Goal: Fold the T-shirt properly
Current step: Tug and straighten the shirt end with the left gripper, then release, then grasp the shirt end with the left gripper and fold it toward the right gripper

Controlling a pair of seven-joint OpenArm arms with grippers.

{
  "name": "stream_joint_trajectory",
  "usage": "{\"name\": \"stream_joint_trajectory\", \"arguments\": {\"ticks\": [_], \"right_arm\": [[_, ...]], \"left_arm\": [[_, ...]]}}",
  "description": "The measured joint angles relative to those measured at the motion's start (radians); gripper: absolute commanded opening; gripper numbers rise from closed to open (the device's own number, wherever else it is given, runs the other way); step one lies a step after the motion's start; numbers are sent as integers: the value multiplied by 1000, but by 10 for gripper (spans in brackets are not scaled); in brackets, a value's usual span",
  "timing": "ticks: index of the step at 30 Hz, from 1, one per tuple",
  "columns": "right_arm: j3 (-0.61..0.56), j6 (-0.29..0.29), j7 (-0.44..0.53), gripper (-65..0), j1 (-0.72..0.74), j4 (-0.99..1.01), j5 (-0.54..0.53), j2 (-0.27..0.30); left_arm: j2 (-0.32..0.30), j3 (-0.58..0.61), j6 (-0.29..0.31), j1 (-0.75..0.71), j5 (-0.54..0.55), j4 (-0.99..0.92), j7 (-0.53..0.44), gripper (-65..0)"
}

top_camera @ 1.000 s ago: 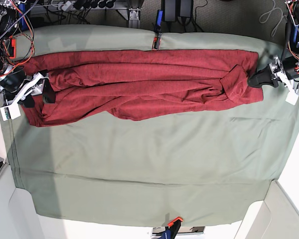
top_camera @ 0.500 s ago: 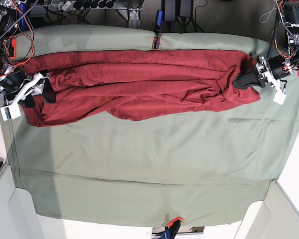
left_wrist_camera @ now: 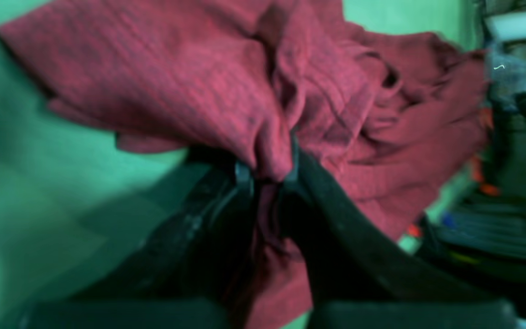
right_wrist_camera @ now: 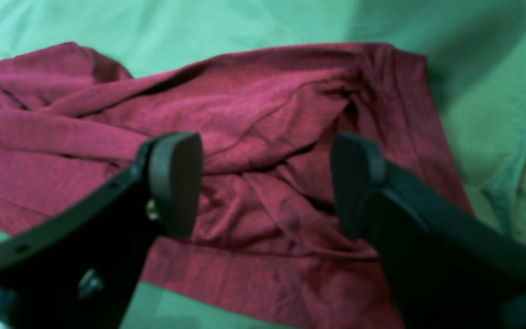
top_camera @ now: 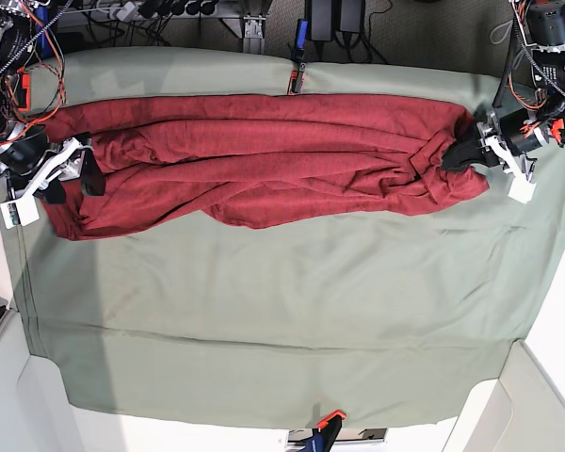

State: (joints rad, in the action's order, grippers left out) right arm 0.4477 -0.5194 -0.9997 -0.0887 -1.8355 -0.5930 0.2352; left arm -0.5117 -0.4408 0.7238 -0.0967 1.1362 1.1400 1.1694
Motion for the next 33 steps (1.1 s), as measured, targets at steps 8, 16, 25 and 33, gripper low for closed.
{"name": "stream_joint_trajectory", "arguments": {"ticks": [8,16,25,33], "right_arm": [[0,0,4,-217,0,0,-1,0],[0,0,11,-217,0,0,-2,0],[0,0,11,-217,0,0,-2,0],[0,0,12,-217,0,0,-2,-3]], "left_arm": [[-63,-101,-4,-5,-301,19,-210,-650],[-142,-102,-27,43,-425,35,-199,-650],[3,-80,-33,6,-243,410,-65,-650],[147,159,-31,-109,-351,737,-66,-650]]}}
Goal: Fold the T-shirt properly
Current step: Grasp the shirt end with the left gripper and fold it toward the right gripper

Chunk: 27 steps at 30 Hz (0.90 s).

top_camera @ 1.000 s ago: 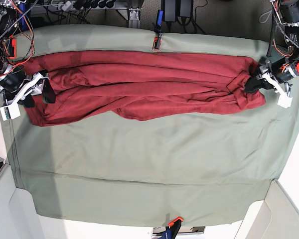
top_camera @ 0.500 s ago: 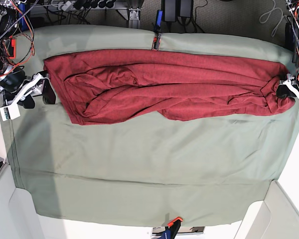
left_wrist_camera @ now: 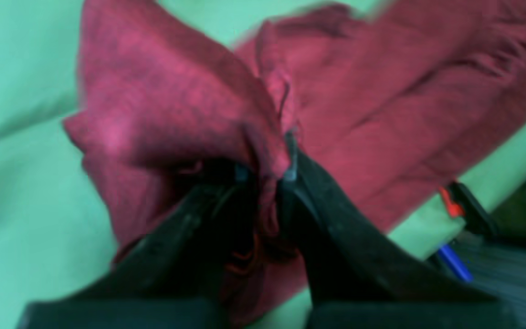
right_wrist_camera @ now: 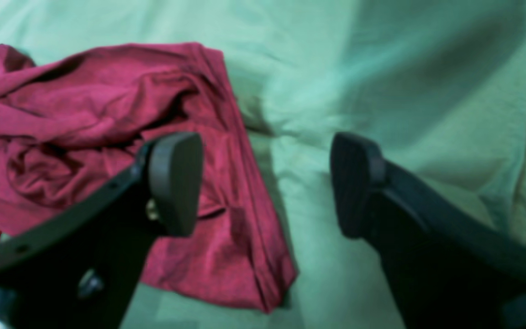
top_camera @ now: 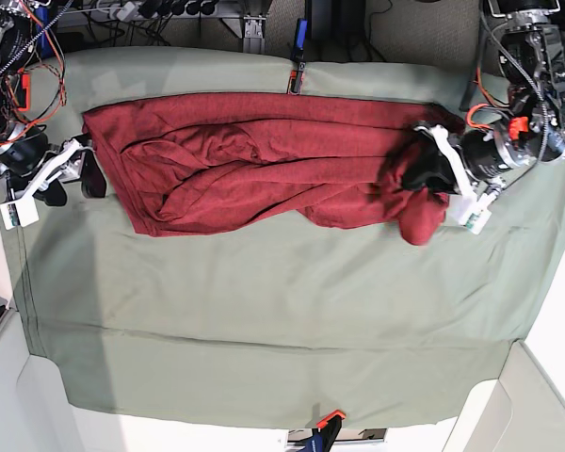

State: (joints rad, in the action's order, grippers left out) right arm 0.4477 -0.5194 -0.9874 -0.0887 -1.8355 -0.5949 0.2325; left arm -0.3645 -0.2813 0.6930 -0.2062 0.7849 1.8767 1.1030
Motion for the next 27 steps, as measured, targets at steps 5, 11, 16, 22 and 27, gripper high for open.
{"name": "stream_joint_trajectory", "arguments": {"ticks": [5,11,16,22,27], "right_arm": [[0,0,-1,-217,0,0,3,0],[0,0,-1,-217,0,0,3,0],[0,0,-1,-217,0,0,3,0],[0,0,-13,-217,0,5,0,0],[0,0,-10,-215,2,61,-1,1]], "left_arm": [[37,102,-3,-19,-80,41,-29,-650],[50,186,-3,-26,-93,41,-35,-650],[63,233,-1,-26,-92,21,-47,-334],[62,237,-4,-26,13,13,-40,-278],[63,237,-3,-26,254,13,19,-278]]}}
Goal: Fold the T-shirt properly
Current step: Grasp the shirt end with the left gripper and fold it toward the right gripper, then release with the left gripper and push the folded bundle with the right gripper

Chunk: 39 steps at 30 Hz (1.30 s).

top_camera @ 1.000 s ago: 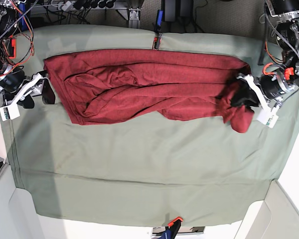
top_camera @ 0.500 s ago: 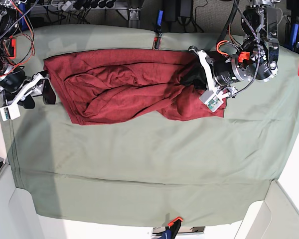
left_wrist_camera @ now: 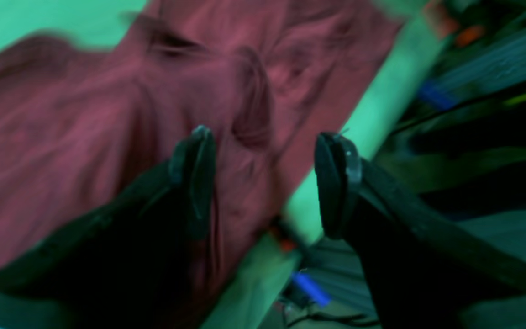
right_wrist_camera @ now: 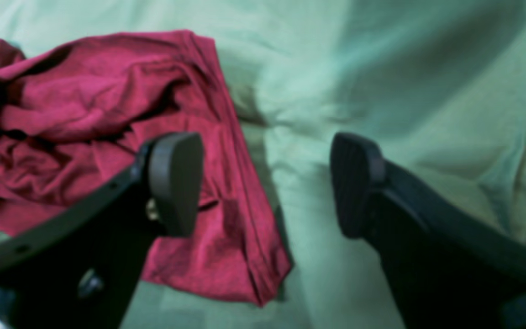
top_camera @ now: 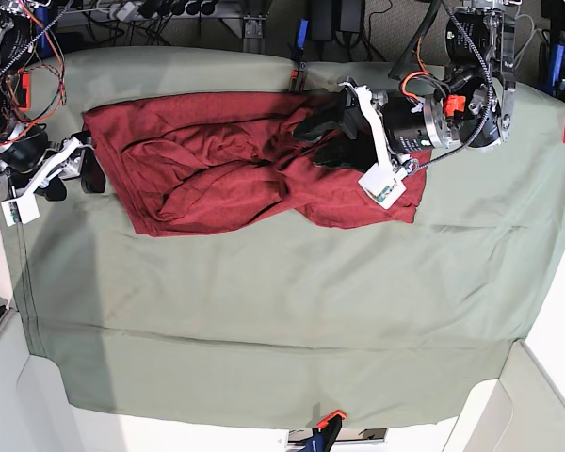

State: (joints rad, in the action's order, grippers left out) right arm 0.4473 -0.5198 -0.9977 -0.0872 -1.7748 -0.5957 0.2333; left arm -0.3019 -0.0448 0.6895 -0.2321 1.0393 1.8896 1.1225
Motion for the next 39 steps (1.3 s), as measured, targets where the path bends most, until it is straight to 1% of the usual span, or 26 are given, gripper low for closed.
{"name": "stream_joint_trajectory", "arguments": {"ticks": [2,3,7,12,14,19,24,25,26,29,30,35,37,39], "right_arm": [[-6,0,6,-215,1,72,-4,0],[-10,-2,15,-216,1,105,-3,0],[-49,-10,45,-215,1,186,-46,0],[-142,-13,89,-216,7,206,-50,3],[-188,-13,93,-216,13,205,-50,5],[-296,-11,96,-216,37,205,-33,5],[-332,-9,100,-226,43,205,-28,5],[-332,-9,100,-266,43,205,-28,5],[-332,-9,100,-336,43,205,-24,5],[-335,-6,93,-615,42,206,0,5],[-335,-6,95,-650,41,208,16,4],[-322,-12,86,-650,64,208,66,2],[-280,-14,68,-650,84,210,82,-3],[-209,-14,65,-650,109,211,89,-3]], "left_arm": [[0,0,0,0,87,0,27,-278],[3,0,0,0,114,0,26,-278],[17,0,0,3,114,0,29,-278],[17,0,0,3,100,0,30,-278],[17,-12,0,3,99,0,30,-278],[19,-124,0,3,103,0,31,-279],[19,-261,0,3,115,0,31,-279],[19,-280,0,3,115,0,31,-279],[16,-296,0,2,115,0,31,-279],[8,-332,0,-1,115,0,38,-279],[4,-340,0,-3,114,0,42,-279],[-18,-387,0,-14,114,0,47,-279],[-30,-415,0,-14,114,0,45,-279],[-41,-444,0,-14,114,0,46,-279]]}}
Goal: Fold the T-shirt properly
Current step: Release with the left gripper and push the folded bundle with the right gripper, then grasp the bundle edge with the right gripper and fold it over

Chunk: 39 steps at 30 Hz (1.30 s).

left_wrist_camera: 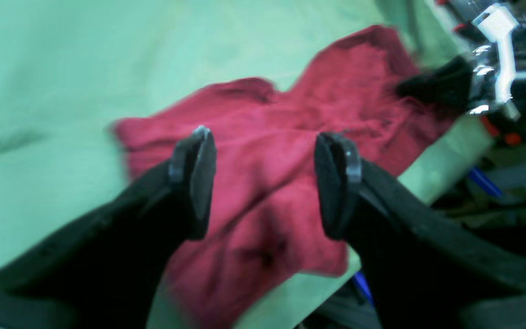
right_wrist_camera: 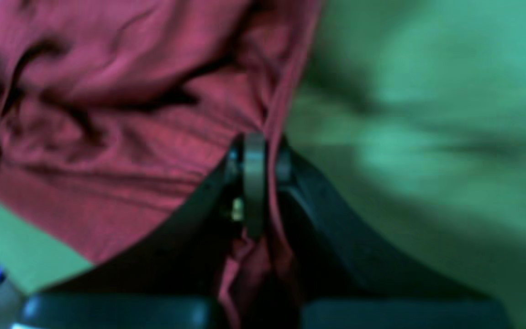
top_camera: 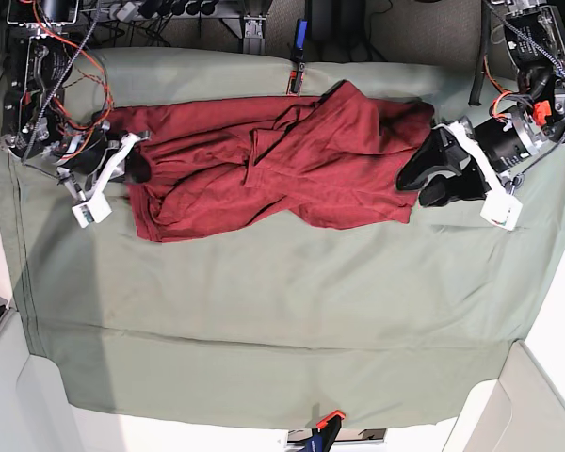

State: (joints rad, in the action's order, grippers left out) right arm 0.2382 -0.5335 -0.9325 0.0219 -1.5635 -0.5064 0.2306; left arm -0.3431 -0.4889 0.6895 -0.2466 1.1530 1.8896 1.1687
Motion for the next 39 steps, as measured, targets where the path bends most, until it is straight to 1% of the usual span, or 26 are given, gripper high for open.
{"name": "stream_joint_trajectory", "arguments": {"ticks": [3,6,9,11,12,14,15,16,18,21,25,27,29,33,34,36,37,39], "right_arm": [[116,3,-2,-650,44,0,18,8],[195,3,-1,-650,68,-1,18,23],[224,3,-5,-650,70,0,16,51],[227,3,-5,-650,70,0,1,83],[228,3,-6,-650,70,0,-31,100],[232,3,-20,-650,70,0,-134,123],[233,2,-32,-650,70,-3,-179,124],[233,-2,-53,-650,71,-13,-201,121],[228,-10,-124,-650,71,-49,-246,90],[182,-14,-147,-650,61,-132,-282,4],[54,-17,-146,-650,35,-227,-238,-149],[-23,-18,-138,-650,16,-244,-222,-211],[-95,-17,-135,-650,-2,-244,-158,-260],[-218,-12,-72,-650,-16,-229,-22,-323],[-247,-10,-70,-650,-13,-212,3,-336],[-303,-9,-70,-650,-11,-161,13,-347],[-336,-9,-68,-598,-11,-137,17,-347],[-400,6,-34,-453,-14,-96,17,-347]], "left_arm": [[-16,-17,0,0,2,0,-2,-279],[-23,-16,0,0,4,0,-1,-279],[-23,-16,0,0,4,0,-2,-279],[-23,-16,0,0,4,0,-1,-279],[-23,-16,0,0,4,0,-2,-279],[-23,-16,0,0,4,0,-2,-279],[-23,-16,0,-1,4,0,-1,-279],[-23,-16,0,-6,6,0,-2,-279],[-23,-16,0,-24,6,0,0,-279],[-22,-16,0,-43,3,0,-1,-279],[-25,-16,0,-61,-4,-5,-2,-279],[-25,-16,0,-73,-7,-5,-2,-279],[-25,-16,0,-76,-8,-5,-1,-279],[-25,-16,0,-75,-8,-5,-2,-279],[-25,-16,0,-75,-8,-5,-2,-279],[-26,-16,0,-74,-8,-5,-2,-279],[-25,-16,0,-74,-8,-5,-2,-279],[-25,-16,0,-75,-7,-5,-2,-279]]}}
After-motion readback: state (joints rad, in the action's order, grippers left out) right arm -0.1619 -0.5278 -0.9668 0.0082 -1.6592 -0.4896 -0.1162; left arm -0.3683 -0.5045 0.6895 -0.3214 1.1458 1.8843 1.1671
